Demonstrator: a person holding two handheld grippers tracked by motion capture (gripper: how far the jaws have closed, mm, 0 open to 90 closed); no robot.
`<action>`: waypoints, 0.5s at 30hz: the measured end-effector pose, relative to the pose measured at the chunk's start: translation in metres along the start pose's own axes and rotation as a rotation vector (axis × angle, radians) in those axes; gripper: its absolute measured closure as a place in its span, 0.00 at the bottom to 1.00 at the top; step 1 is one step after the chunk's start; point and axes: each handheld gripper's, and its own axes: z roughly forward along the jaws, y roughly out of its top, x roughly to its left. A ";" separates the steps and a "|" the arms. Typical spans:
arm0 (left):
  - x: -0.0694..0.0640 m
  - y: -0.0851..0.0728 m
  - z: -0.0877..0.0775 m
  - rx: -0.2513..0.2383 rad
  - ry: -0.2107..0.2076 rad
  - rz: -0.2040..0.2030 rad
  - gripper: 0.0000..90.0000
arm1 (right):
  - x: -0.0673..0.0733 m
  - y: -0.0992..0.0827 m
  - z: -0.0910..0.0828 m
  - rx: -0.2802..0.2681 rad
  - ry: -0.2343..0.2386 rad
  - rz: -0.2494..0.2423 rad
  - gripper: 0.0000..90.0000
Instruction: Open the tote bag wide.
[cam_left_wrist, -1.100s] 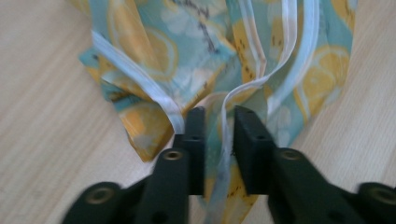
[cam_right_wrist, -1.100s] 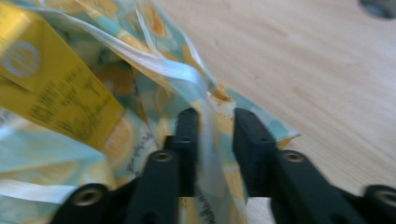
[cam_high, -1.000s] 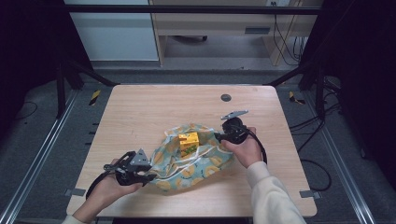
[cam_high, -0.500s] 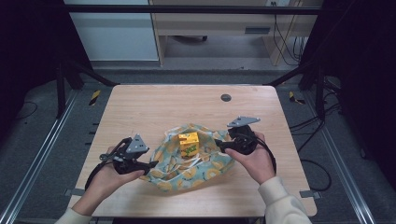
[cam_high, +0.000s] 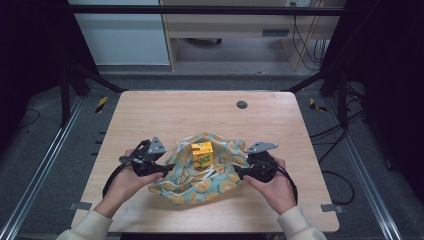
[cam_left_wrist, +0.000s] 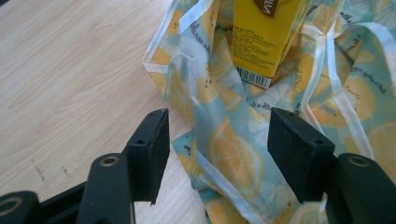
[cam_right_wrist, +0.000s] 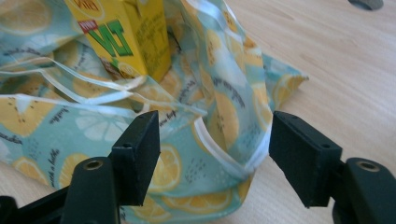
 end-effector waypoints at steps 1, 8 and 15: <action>0.000 0.000 0.002 -0.003 0.000 -0.002 0.43 | 0.000 -0.002 0.000 0.001 -0.003 0.006 0.37; 0.000 0.000 0.013 0.011 0.001 0.001 0.45 | -0.001 -0.016 0.007 0.026 -0.007 0.028 0.36; 0.005 -0.009 0.022 0.044 0.002 -0.012 0.50 | -0.002 -0.025 0.015 0.053 0.001 0.040 0.39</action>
